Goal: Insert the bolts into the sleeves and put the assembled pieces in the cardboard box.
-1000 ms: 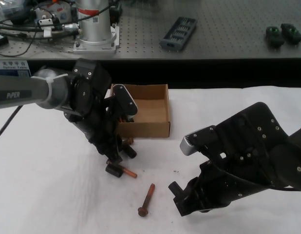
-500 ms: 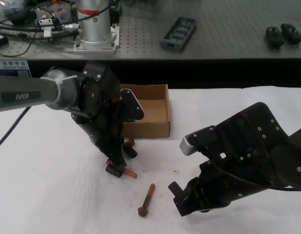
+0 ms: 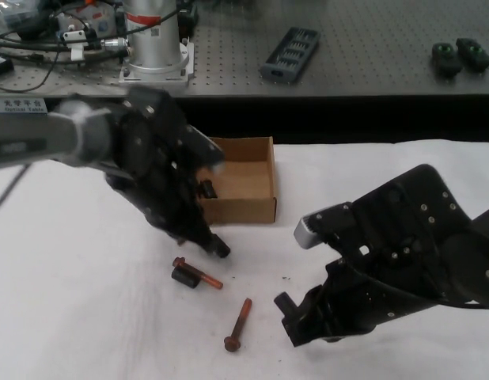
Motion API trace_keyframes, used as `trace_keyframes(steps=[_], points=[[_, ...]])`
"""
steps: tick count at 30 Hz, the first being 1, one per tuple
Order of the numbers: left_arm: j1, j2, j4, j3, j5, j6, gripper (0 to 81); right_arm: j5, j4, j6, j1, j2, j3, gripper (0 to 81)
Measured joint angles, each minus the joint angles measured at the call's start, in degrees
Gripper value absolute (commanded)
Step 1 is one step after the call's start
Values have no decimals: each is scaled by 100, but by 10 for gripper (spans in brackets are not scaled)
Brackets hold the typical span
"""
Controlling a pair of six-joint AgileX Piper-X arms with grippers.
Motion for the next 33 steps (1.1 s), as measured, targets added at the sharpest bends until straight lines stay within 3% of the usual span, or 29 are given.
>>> trace_keyframes(steps=[8, 18, 24, 28, 33], points=[[577, -1380, -1281, 1375, 957, -1394, 6, -330, -713, 3, 0, -415, 0, 32], [617, -3071, -4092, 3338, 1923, -3615, 6, -1705, -2514, 700, 0, -157, 0, 32], [617, -3443, -6267, 4018, 1998, -5158, 6, -2032, -2780, 624, 0, -151, 0, 32], [617, -3459, -7357, 4547, 1673, -6147, 6, -2041, -3211, 487, 0, -151, 198, 32], [617, -3459, -7755, 4873, 1424, -6692, 6, -2056, -4225, 856, -6, -151, 734, 32]])
